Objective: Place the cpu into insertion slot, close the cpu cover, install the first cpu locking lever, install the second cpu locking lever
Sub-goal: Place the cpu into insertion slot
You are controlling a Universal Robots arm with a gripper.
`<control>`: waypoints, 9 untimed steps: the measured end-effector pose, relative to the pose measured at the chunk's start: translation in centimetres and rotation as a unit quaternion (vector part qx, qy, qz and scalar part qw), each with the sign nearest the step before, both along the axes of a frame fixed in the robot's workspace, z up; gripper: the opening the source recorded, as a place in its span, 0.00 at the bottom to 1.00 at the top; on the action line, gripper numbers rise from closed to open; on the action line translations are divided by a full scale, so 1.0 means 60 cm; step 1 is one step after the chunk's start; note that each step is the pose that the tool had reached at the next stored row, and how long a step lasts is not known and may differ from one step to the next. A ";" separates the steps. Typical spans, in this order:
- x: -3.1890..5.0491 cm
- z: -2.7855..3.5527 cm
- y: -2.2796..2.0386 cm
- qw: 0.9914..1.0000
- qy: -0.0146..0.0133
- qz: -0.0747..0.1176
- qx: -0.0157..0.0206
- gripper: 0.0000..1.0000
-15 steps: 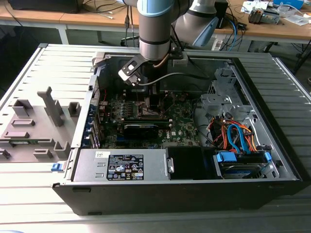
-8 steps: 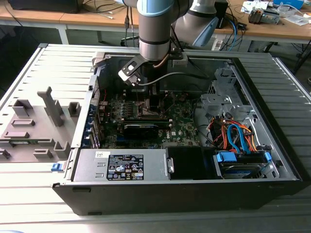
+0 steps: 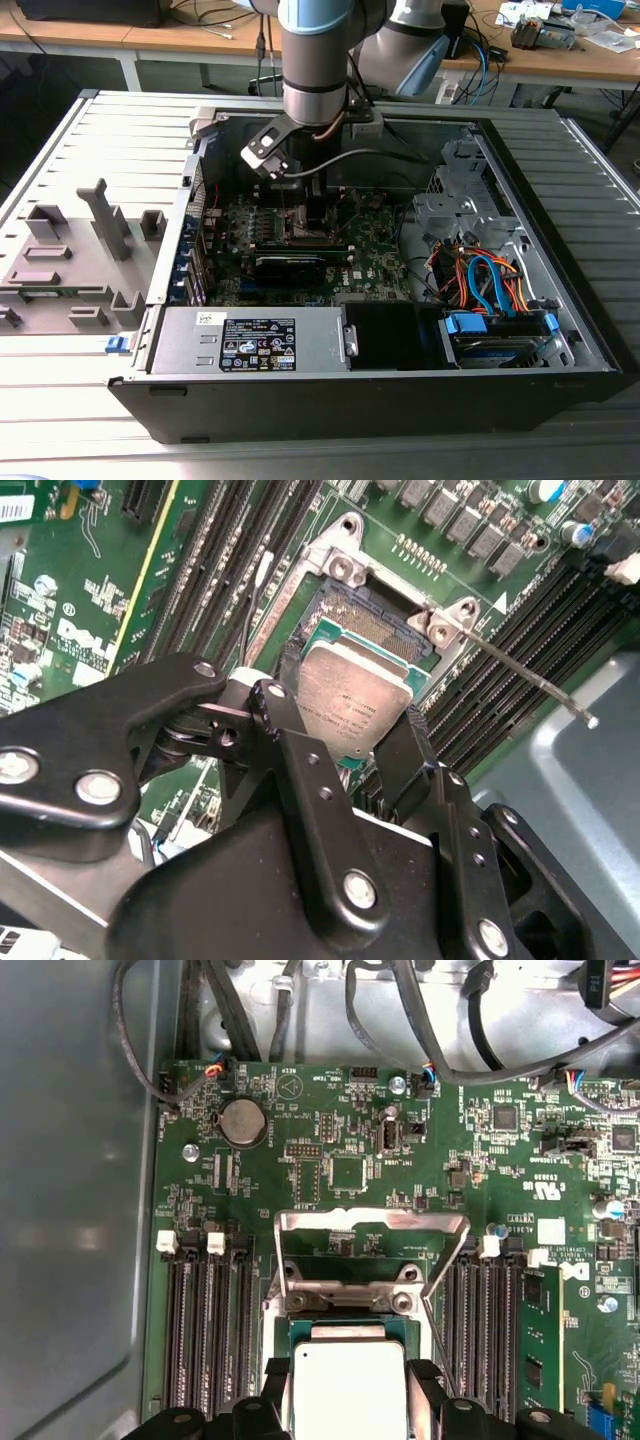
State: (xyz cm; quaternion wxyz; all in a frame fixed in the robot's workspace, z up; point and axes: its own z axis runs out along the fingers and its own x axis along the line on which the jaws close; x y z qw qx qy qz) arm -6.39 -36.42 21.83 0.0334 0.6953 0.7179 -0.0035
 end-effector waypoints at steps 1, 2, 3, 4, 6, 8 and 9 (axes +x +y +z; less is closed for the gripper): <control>-0.001 -0.001 -0.0003 1.000 0.000 0.000 0.000 0.55; -0.001 -0.002 -0.0005 1.000 0.000 0.000 0.000 0.55; -0.001 -0.003 -0.0007 1.000 0.000 0.000 0.000 0.55; -0.001 -0.004 -0.0007 1.000 0.000 0.000 0.000 0.55; -0.002 -0.007 -0.0007 1.000 0.000 0.000 0.000 0.55; -0.002 -0.010 -0.0007 1.000 0.000 0.000 0.000 0.55; -0.002 -0.011 -0.0007 1.000 0.000 0.000 0.000 0.55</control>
